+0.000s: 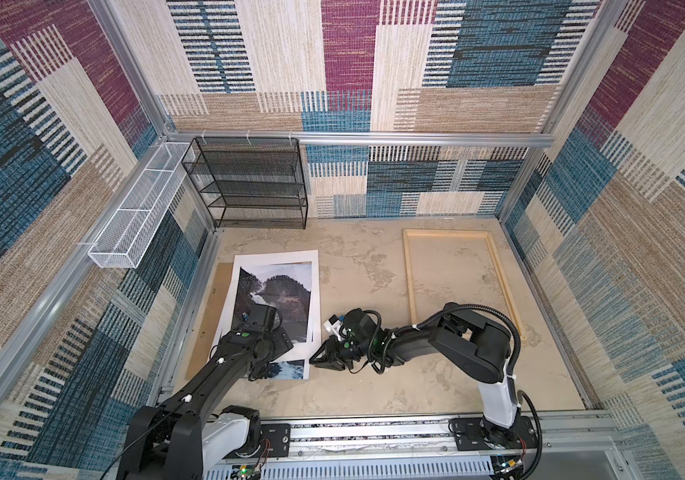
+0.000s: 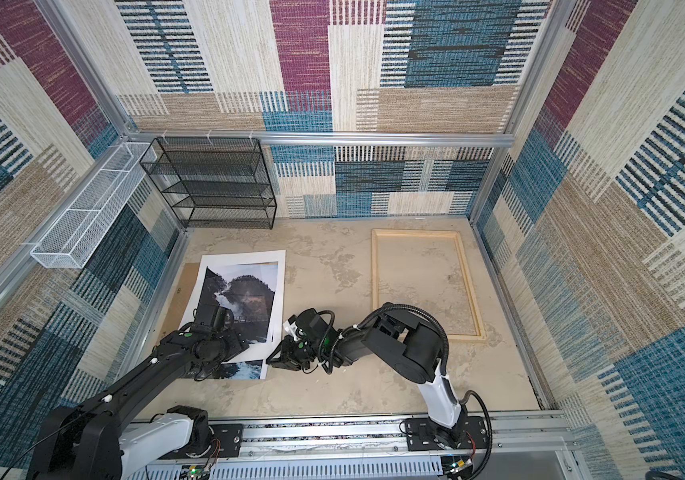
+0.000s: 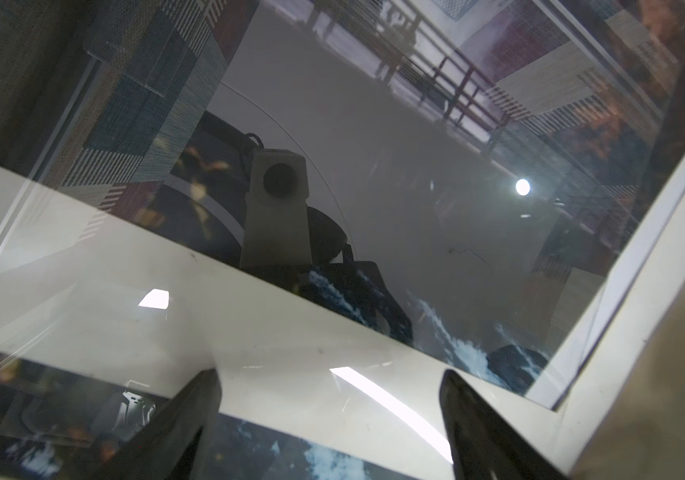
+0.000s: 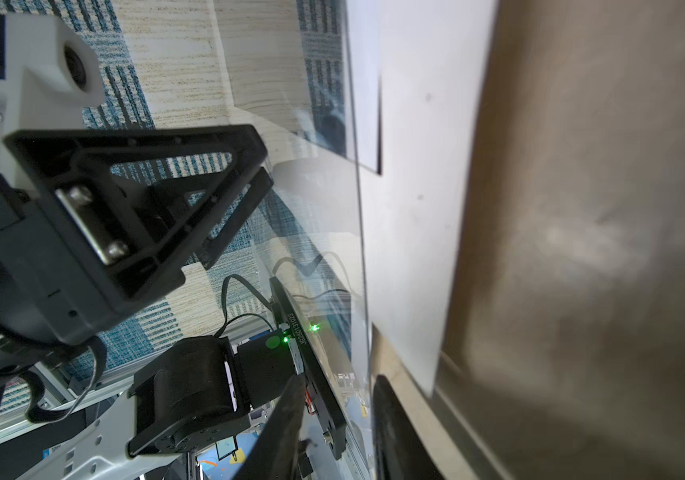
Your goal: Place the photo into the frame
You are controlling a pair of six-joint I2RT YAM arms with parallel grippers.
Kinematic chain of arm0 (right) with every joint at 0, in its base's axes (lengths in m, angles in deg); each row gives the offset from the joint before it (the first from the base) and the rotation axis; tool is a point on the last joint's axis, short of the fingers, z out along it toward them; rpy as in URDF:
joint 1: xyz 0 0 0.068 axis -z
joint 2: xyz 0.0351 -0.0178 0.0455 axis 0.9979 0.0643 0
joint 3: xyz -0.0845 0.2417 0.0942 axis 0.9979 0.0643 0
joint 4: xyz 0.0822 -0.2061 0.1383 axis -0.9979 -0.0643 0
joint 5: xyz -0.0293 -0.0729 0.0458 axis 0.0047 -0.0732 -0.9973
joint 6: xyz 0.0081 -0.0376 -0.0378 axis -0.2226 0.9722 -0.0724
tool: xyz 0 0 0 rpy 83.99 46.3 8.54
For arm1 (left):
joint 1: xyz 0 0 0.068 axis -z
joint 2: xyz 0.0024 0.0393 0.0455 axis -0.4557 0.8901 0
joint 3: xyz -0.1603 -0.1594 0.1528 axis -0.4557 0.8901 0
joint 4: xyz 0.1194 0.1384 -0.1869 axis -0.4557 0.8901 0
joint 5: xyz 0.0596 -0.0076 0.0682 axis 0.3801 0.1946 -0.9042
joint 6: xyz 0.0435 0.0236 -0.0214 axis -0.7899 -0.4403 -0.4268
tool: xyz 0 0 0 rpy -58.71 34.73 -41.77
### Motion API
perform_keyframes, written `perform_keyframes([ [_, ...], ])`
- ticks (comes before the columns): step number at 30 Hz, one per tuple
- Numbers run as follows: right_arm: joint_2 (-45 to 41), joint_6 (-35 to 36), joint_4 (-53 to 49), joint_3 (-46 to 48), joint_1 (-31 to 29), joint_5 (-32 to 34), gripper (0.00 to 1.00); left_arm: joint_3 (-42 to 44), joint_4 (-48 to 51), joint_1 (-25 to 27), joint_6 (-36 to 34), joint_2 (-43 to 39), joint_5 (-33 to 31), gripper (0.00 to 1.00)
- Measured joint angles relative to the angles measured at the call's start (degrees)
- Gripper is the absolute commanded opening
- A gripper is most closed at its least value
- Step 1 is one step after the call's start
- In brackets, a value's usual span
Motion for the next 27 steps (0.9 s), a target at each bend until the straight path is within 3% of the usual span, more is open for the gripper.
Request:
perform_keyframes([
  [27,1.84,6.03,-8.41,-7.87,-0.15,0.44,0.21,0.83,-0.92,0.11,0.0,-1.86,0.66,0.86],
])
